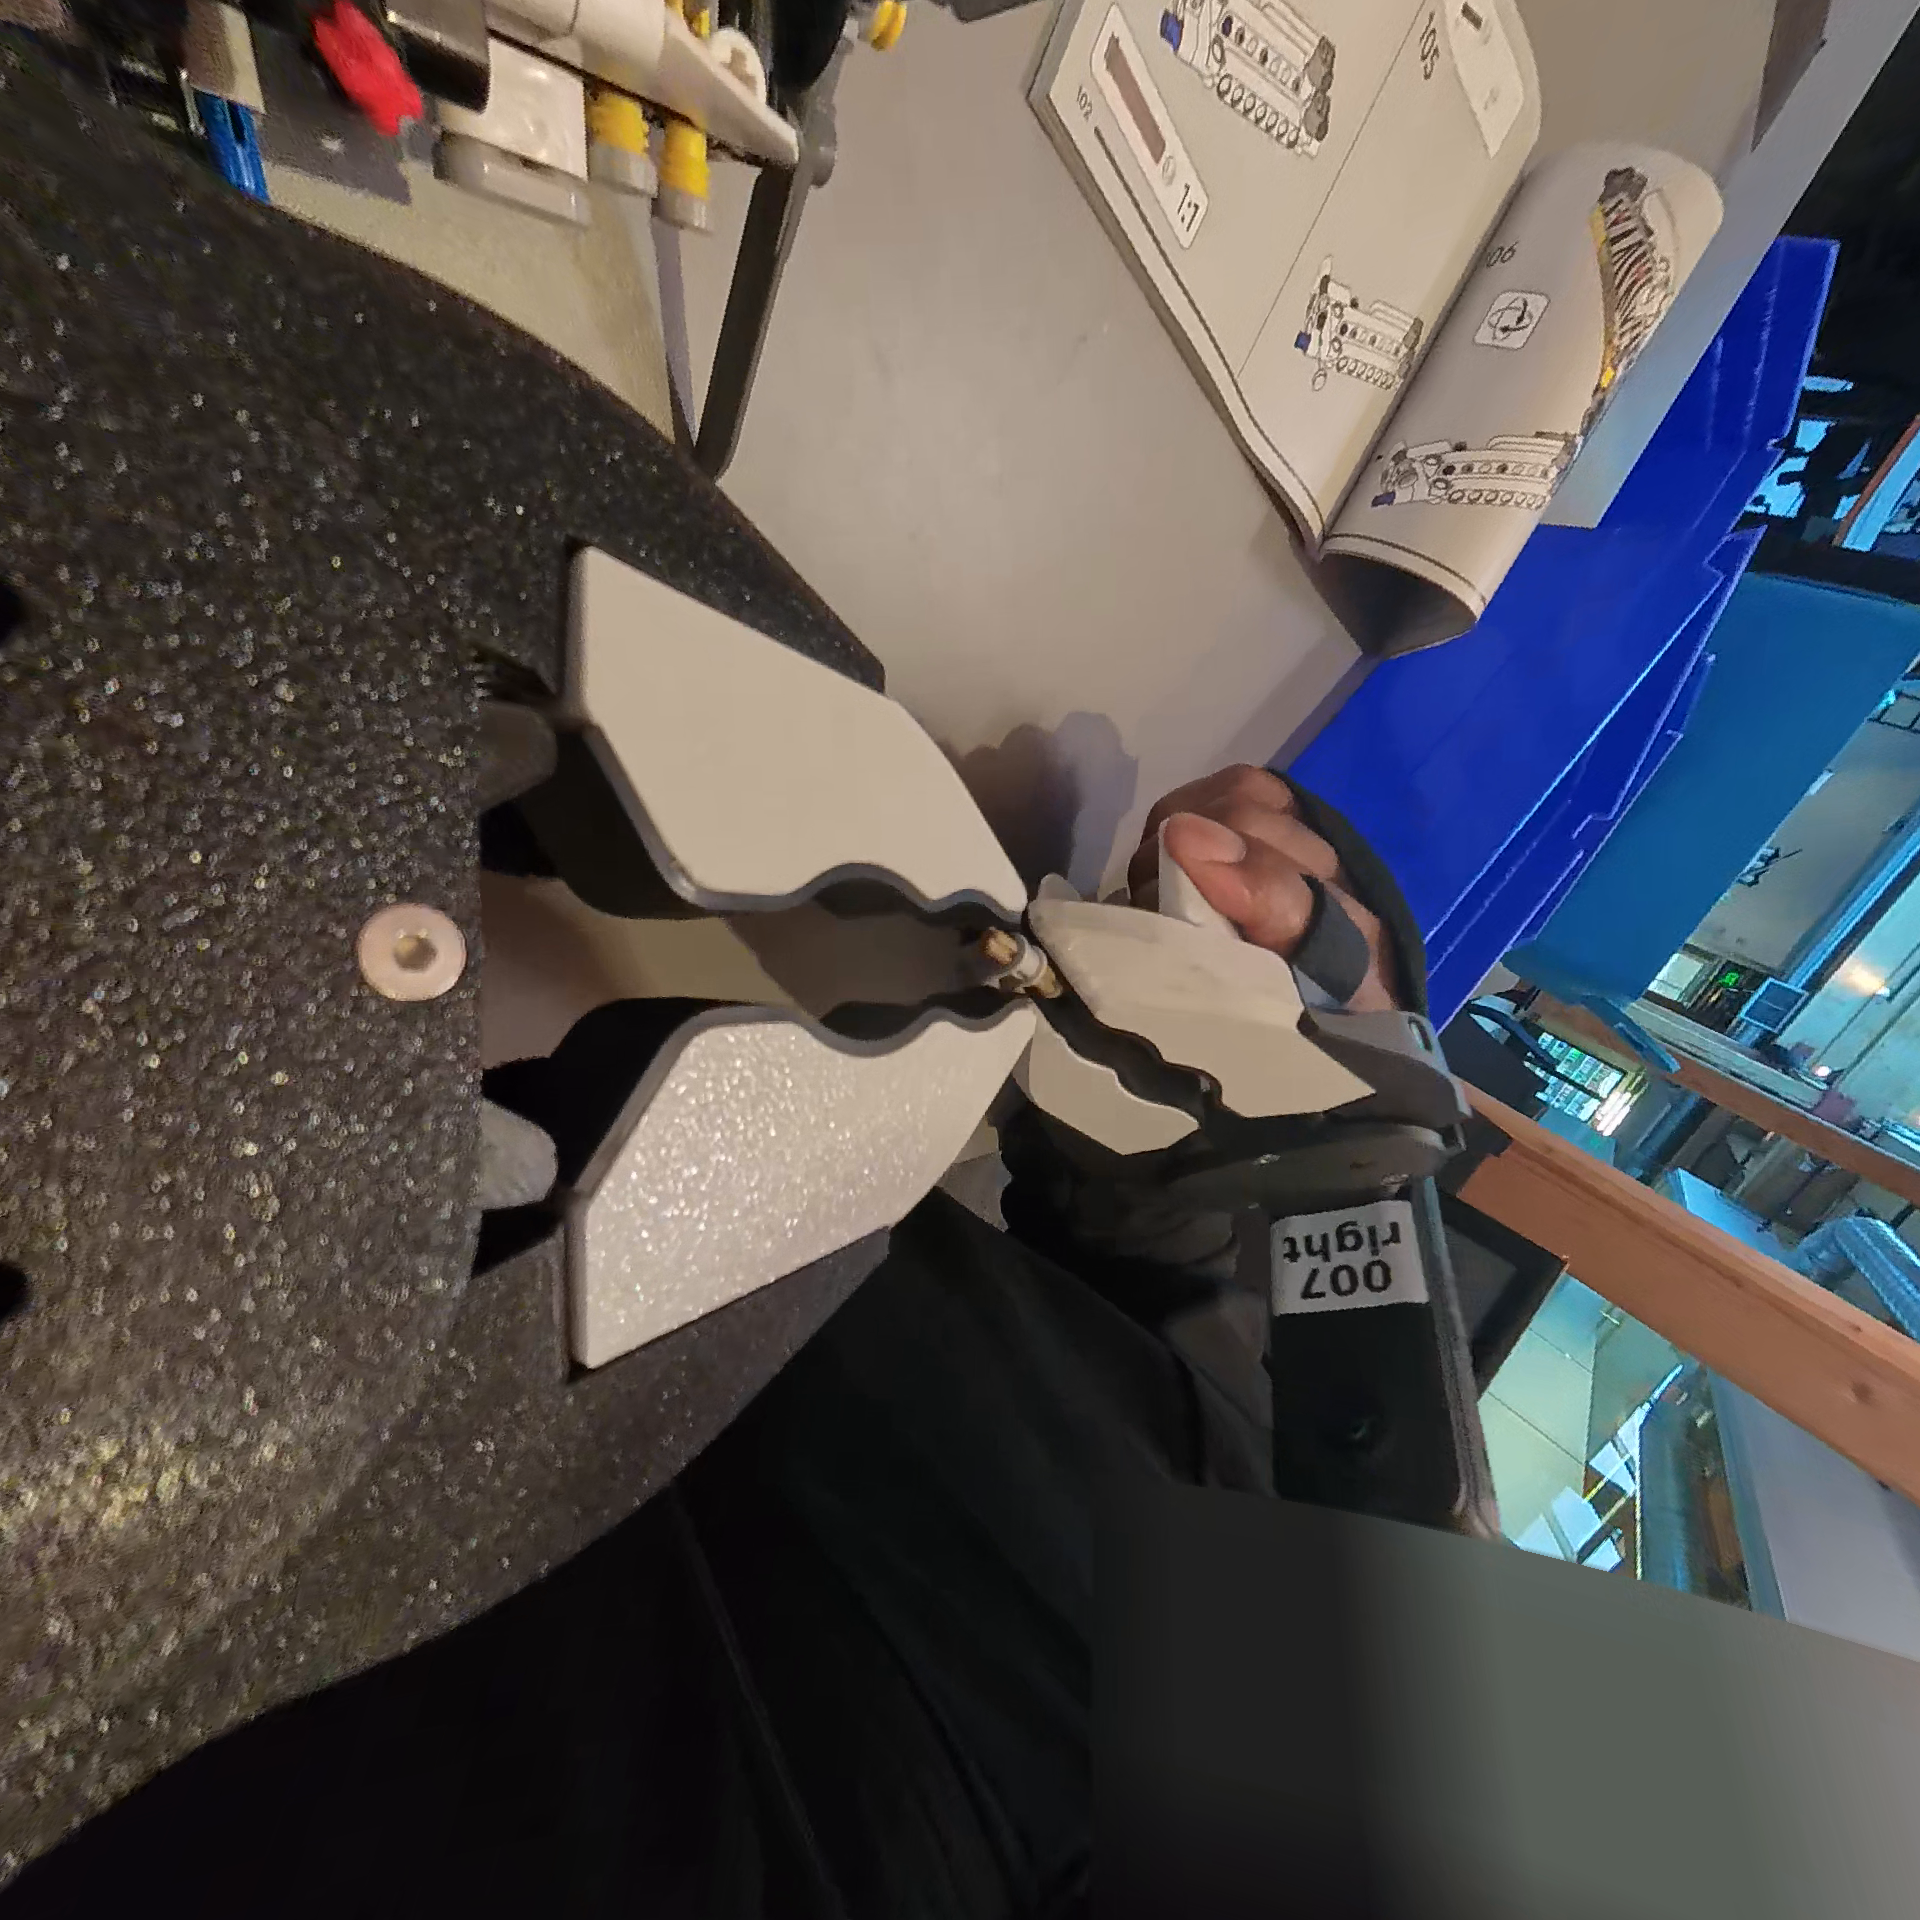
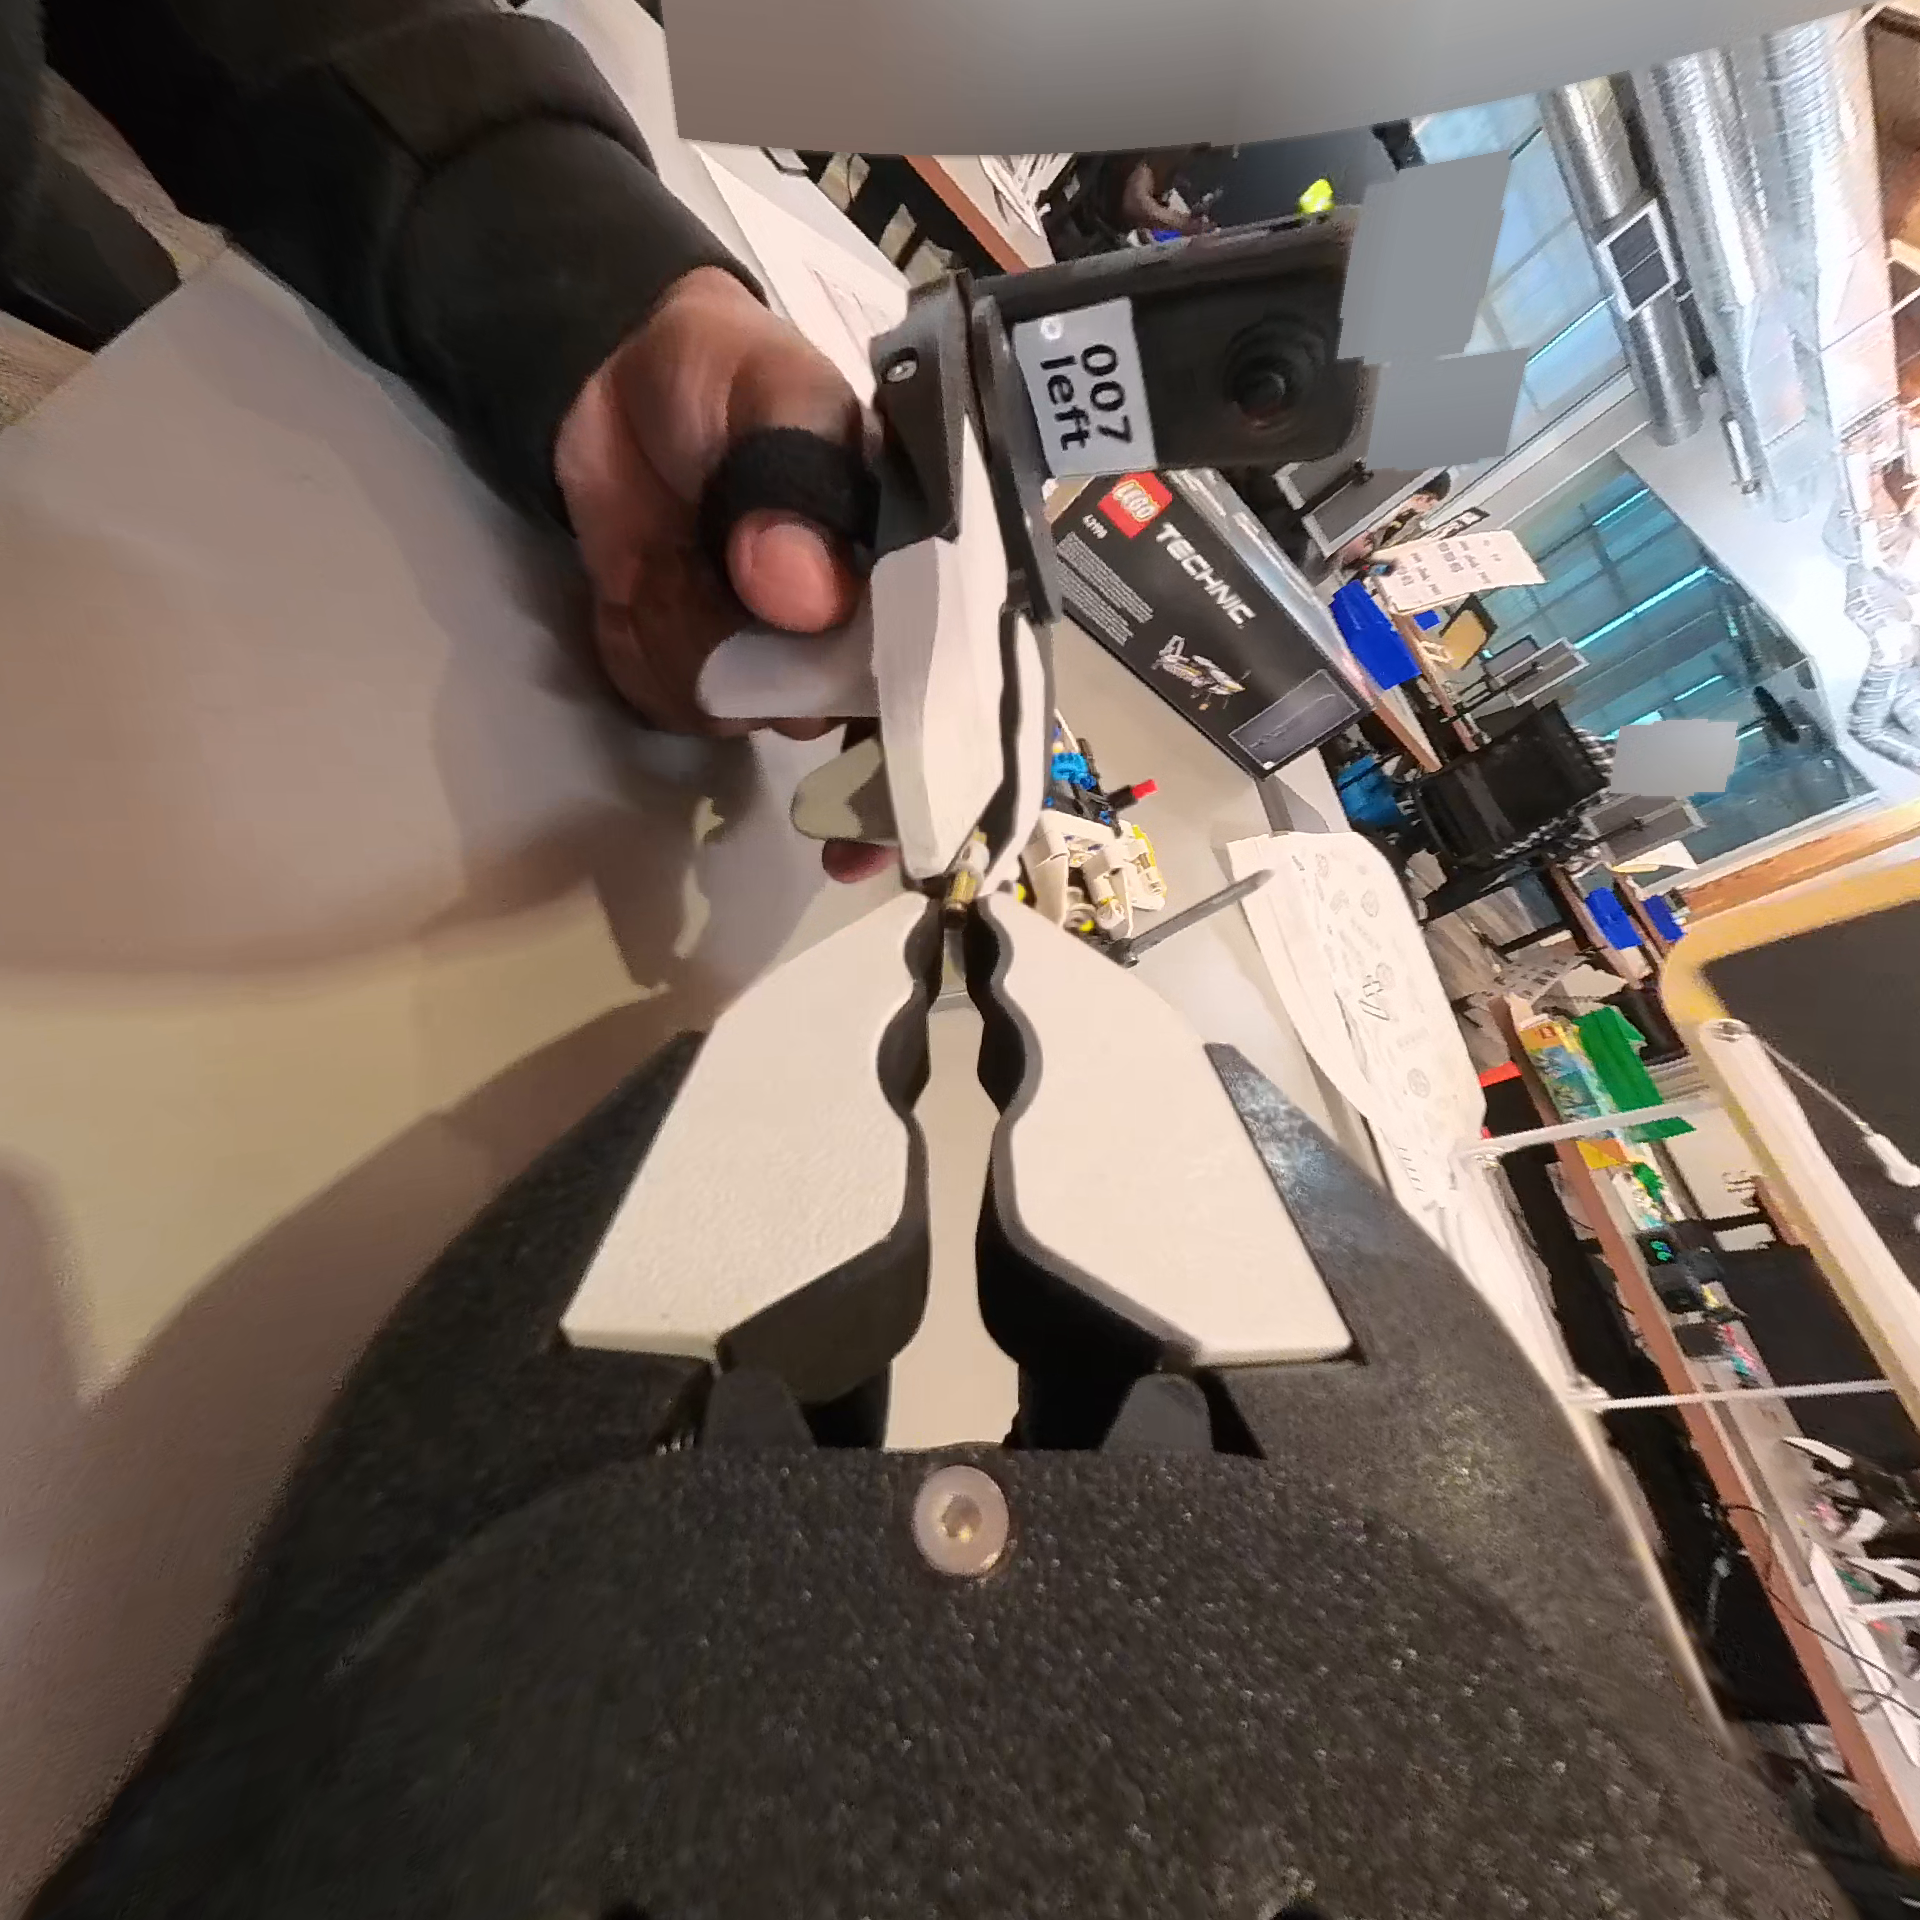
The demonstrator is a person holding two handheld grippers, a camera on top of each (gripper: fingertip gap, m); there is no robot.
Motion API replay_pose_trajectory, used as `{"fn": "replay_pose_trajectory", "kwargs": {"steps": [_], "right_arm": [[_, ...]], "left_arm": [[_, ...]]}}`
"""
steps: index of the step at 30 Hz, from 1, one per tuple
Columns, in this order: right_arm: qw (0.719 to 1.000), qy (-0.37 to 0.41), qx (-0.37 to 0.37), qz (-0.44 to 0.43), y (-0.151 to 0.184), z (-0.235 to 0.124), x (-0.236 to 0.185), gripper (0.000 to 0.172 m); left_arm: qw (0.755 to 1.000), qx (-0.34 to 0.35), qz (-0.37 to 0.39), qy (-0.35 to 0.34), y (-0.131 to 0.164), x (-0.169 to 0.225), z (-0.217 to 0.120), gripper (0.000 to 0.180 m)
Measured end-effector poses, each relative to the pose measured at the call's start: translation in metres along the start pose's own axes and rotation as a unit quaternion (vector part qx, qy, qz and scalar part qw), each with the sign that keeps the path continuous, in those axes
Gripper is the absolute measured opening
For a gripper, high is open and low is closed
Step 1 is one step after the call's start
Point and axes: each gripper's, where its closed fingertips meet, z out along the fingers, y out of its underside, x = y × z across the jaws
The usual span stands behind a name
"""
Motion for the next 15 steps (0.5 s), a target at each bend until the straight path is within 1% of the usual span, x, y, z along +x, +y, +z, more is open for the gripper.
{"fn": "replay_pose_trajectory", "kwargs": {"steps": [6,11,15], "right_arm": [[0.999,0.04,-0.009,-0.024,-0.0016,-0.0011,0.0052,0.004],[0.998,0.054,-0.016,-0.036,-0.0004,-0.0001,0.0045,0.003],[0.998,0.057,-0.02,-0.034,0.0016,0.0005,0.0013,0.003]], "left_arm": [[1.0,0.028,0.001,-0.009,-0.0055,0.0006,-0.0011,0.011],[0.999,0.029,0.003,-0.015,-0.0044,0.0,-0.0012,0.011],[0.999,0.021,0.02,-0.029,-0.0008,-0.0005,-0.0009,0.01]]}}
